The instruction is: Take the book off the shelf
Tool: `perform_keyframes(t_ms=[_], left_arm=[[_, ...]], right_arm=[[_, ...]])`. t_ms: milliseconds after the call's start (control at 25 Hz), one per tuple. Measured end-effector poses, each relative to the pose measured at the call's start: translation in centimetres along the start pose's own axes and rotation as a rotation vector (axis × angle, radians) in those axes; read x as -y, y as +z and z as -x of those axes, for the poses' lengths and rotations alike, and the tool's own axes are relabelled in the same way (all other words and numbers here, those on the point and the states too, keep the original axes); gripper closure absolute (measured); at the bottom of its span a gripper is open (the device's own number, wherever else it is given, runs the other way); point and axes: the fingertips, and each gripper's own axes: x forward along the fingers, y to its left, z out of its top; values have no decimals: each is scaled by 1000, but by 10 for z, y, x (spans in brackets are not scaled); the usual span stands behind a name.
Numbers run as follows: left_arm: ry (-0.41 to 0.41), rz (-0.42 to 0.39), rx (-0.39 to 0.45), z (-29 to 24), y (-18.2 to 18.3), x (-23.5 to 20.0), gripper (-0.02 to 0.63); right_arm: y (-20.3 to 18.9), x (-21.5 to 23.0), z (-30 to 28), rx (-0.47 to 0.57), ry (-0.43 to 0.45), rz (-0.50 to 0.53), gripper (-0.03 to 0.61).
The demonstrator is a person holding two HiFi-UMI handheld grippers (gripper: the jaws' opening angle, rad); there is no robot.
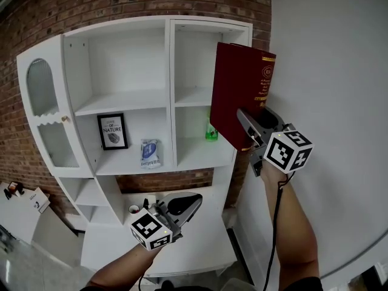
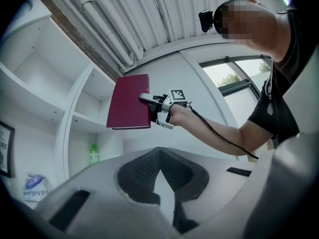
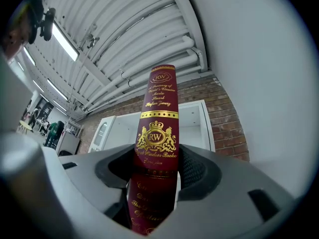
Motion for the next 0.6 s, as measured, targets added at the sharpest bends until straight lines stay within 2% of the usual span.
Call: perform_keyframes(t_ms=[240, 360, 600], left_arm=[[35, -6, -50, 21, -6, 10, 606], [61, 8, -54, 35, -5, 8, 606], [56, 4, -52, 71, -2, 14, 606]], right_arm=[[-20, -33, 34, 35, 41, -43, 336], [-32, -58, 49, 30, 65, -24, 336], [-67, -122, 86, 0, 70, 4, 336]])
